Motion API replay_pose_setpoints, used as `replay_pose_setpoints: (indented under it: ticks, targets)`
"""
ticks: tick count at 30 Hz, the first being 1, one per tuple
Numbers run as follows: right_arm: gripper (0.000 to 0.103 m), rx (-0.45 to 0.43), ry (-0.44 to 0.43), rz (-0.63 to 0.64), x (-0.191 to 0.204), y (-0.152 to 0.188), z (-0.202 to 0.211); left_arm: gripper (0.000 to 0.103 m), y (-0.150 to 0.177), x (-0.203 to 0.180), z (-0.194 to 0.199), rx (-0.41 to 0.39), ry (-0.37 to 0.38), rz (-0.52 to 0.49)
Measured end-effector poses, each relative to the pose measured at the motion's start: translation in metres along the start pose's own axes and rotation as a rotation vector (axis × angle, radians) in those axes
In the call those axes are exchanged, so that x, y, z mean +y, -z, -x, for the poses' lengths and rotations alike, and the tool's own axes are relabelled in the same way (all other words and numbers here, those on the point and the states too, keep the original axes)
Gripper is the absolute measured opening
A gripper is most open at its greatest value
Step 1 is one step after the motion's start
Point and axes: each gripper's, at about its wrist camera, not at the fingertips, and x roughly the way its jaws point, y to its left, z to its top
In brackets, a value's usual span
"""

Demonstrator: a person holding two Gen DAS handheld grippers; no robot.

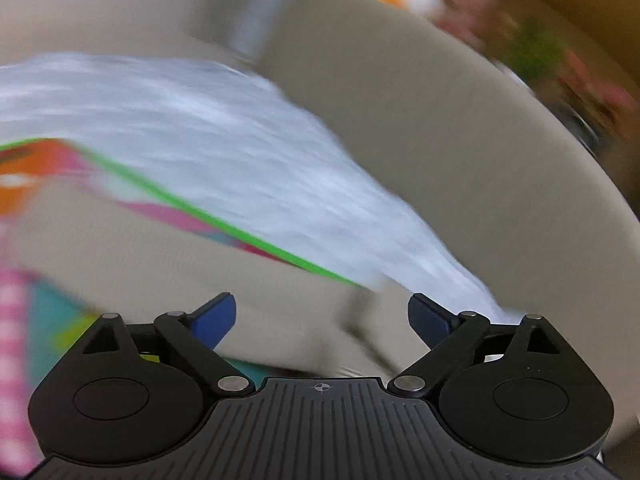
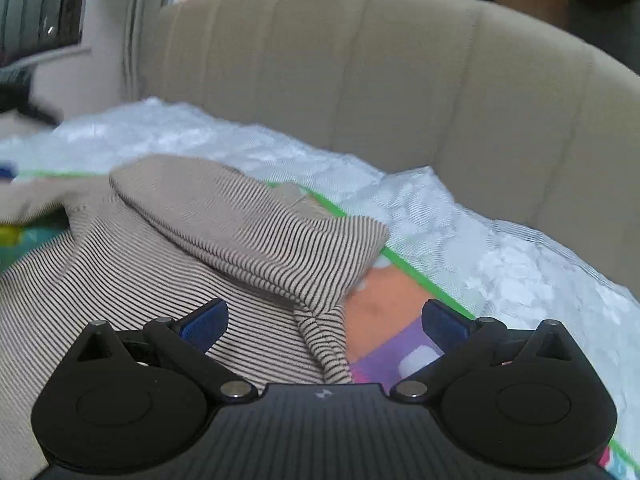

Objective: Fold clothes

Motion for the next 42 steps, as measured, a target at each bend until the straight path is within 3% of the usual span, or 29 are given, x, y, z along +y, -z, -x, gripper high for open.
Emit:
replay_pose_setpoints:
  ticks: [3,4,6,11,13,18,21,25,27,29,30,35,39,42]
  targets:
    - [0.063,-0.010,0.014,0.122,0.003,-0.003,-0.017,0.097,-0.004,-0.024,-0.021,0.076,0.055,-0.050]
    - [0.060,-0.016,0.029,0.140,0.001,-0.004,-0.022,0.097,-0.005,-0.030,-0.025,0.079,0.059,-0.061]
    - [0.060,-0.004,0.018,0.097,-0.009,-0.003,-0.030,0.098,-0.003,-0.033,-0.025,0.053,0.076,-0.045]
    - [0.065,0.094,-0.027,0.055,-0.024,0.007,-0.043,0.099,0.022,-0.015,-0.033,0.105,0.126,0.027]
    - [0.070,0.094,-0.001,0.084,-0.023,0.007,-0.039,0.099,0.030,-0.006,-0.037,0.130,0.102,0.003]
    - [0.070,0.031,0.027,0.237,-0.002,0.005,-0.015,0.101,0.017,0.008,-0.036,0.163,0.014,-0.059]
    - [0.055,-0.027,0.038,0.378,0.020,0.003,-0.002,0.101,0.013,0.013,-0.035,0.155,0.004,-0.090]
    - [0.054,-0.067,0.061,0.575,0.059,-0.004,-0.019,0.101,0.008,0.027,-0.043,0.179,0.003,-0.030]
    - [0.053,-0.059,0.056,0.652,0.077,-0.006,-0.036,0.101,0.006,0.025,-0.038,0.169,0.038,-0.029]
    - [0.027,-0.047,0.057,0.733,0.087,-0.002,-0.051,0.101,0.004,0.024,-0.033,0.159,0.074,-0.028]
    - [0.011,-0.026,0.047,0.744,0.087,-0.001,-0.056,0.101,0.003,0.023,-0.031,0.153,0.092,-0.028]
    - [0.008,0.003,0.013,0.725,0.071,0.019,-0.043,0.101,-0.001,0.019,-0.019,0.127,0.181,-0.026]
    - [0.003,0.015,-0.042,0.676,0.057,0.021,-0.032,0.101,0.005,-0.013,-0.020,0.115,0.251,-0.135]
    - [0.005,-0.008,-0.108,0.487,0.029,0.000,-0.019,0.101,0.010,-0.032,-0.033,0.123,0.253,-0.210]
